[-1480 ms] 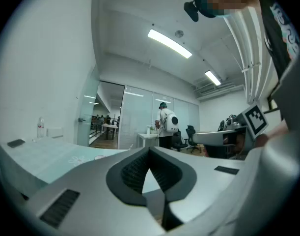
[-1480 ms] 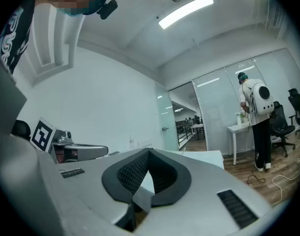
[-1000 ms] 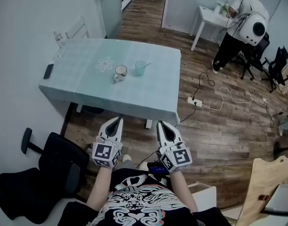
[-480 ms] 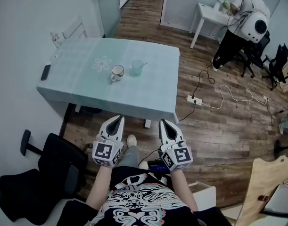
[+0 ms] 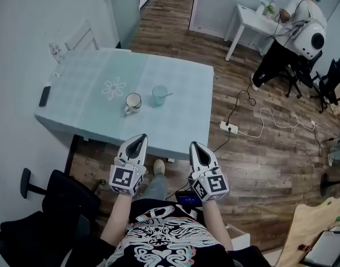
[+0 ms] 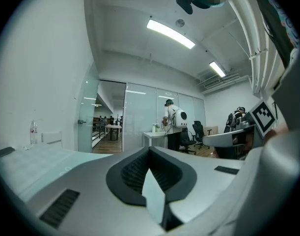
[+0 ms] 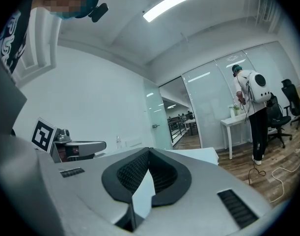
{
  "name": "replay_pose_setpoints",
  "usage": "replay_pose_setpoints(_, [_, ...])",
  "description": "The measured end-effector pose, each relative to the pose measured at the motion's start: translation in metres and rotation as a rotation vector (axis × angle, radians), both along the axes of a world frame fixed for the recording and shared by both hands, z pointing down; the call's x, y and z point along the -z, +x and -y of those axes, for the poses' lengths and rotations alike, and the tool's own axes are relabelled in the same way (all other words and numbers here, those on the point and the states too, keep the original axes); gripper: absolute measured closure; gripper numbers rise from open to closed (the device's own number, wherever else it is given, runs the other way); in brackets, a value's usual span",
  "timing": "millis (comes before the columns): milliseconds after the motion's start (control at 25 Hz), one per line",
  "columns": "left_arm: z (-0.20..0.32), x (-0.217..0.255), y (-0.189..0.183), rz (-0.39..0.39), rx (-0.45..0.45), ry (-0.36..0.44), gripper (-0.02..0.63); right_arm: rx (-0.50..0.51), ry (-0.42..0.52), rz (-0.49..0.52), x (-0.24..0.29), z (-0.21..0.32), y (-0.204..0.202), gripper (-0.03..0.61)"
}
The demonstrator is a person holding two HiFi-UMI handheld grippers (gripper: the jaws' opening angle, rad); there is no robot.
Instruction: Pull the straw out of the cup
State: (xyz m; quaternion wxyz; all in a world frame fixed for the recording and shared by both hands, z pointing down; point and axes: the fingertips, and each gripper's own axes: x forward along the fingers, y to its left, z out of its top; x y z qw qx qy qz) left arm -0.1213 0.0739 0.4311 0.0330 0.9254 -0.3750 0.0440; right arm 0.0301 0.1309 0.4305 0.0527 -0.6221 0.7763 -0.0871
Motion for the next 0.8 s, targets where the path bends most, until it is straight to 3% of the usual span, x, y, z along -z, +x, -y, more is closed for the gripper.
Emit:
replay_pose_setpoints(200, [0.064,0.015,0.018,0.006,-0.026,0.031,0.615,-0.010,0.011,0.000,0.008,0.064,0.013,0.554])
replay_pose_setpoints(480, [0.147,0.015,0.037,0.000,-0.058,0.010,0.615,-0.024,-0.033,-0.002,-0.002,0.144,0.028,0.554])
replay_pose_setpoints(800, [0.191,-0.008,0.049,0.075,-0.072,0.005,0.615,-0.011,-0.060,0.007,-0.013,0.188,0.032,0.554])
